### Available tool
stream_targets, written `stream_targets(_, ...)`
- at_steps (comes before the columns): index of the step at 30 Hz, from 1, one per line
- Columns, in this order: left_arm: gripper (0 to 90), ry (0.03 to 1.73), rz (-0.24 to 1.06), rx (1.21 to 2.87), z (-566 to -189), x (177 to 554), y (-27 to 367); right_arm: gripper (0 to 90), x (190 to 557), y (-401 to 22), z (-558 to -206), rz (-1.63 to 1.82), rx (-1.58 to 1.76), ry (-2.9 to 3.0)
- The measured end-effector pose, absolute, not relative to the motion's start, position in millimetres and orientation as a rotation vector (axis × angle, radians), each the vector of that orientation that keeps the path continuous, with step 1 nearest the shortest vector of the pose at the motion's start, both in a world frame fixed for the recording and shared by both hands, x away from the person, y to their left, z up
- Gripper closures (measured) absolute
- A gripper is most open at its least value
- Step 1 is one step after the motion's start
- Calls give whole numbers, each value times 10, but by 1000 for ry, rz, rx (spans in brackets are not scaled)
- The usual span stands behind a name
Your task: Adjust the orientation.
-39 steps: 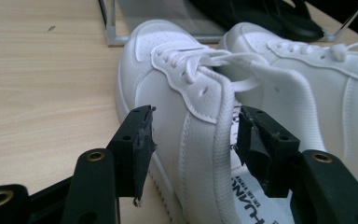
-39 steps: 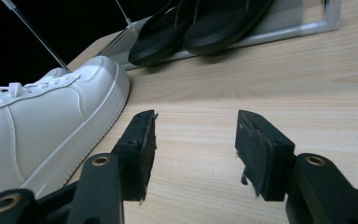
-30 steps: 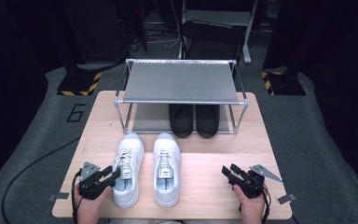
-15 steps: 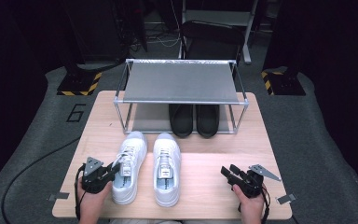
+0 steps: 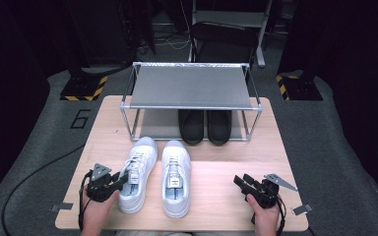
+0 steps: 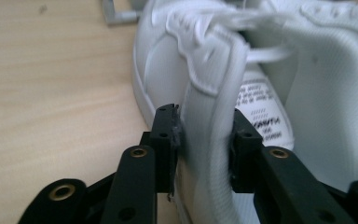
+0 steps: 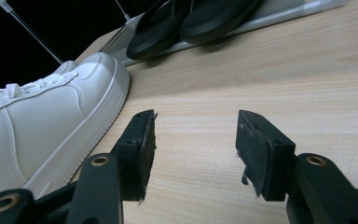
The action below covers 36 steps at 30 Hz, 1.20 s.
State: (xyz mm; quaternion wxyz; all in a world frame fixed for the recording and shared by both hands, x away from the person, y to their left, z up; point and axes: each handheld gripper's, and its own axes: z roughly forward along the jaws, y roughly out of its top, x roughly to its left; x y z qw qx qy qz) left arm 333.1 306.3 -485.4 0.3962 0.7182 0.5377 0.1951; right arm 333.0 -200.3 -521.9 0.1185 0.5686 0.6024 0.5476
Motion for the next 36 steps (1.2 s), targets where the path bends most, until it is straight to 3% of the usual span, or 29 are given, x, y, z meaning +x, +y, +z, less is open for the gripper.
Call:
stream_targets(13,653,1401,421,1813,-4878,3370,3087,470,3344,-1986,-5244,1613,1671,1763)
stream_targets(24,776,1445,499,1824,-4855,3349,3024,469,3343,-1990,-5250,1609,1690,1760)
stream_targets(36,818,1449,519,1786,-4873,3321,3034,465,3347,-2042,-5278,1618,1753,1724)
